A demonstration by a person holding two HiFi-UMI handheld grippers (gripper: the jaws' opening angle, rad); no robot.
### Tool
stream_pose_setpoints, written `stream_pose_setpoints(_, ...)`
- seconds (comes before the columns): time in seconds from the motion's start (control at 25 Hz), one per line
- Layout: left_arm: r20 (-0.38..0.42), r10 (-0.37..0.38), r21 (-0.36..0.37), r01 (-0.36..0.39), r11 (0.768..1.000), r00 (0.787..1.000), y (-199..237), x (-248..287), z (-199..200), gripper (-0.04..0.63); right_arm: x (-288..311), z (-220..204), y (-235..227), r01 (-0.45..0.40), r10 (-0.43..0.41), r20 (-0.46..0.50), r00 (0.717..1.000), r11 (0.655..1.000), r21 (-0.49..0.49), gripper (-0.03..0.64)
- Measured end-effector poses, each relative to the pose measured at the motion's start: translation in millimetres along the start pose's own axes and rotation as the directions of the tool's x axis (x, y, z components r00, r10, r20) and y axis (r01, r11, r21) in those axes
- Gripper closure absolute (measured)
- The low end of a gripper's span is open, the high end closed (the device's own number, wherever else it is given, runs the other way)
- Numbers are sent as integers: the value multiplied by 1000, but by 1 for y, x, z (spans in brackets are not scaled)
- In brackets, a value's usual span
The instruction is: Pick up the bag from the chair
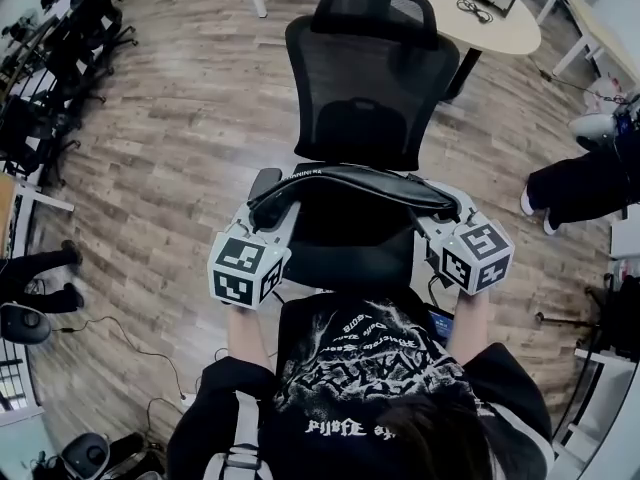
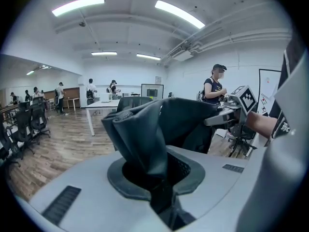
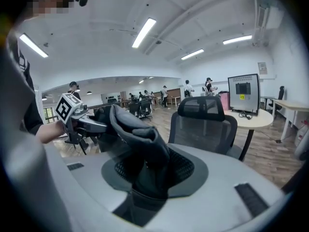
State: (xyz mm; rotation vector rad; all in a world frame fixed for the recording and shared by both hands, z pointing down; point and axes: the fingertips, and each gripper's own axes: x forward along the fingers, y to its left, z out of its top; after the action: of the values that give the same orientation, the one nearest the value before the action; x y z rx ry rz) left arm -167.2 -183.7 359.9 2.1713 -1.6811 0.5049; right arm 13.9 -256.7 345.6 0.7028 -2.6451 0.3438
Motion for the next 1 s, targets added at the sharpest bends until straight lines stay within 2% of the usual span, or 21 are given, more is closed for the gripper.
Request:
stream_pose_setpoints(0.32,85,31,94,-39,995,996,2,-8,50,535,-16,44,-4,60,-53,103,993,996,-60,469)
stream_pose_setpoints(0.52,128,26,109,-40,993,991,-5,-11,69,535,-25,61,-11,89,-74,154,985,992,-90,469)
stream_pose_setpoints(1.0,151,49,108,-65,992,987,1,-6,76,535,-18,66,-17,99,-78,164,983,987,-124,470)
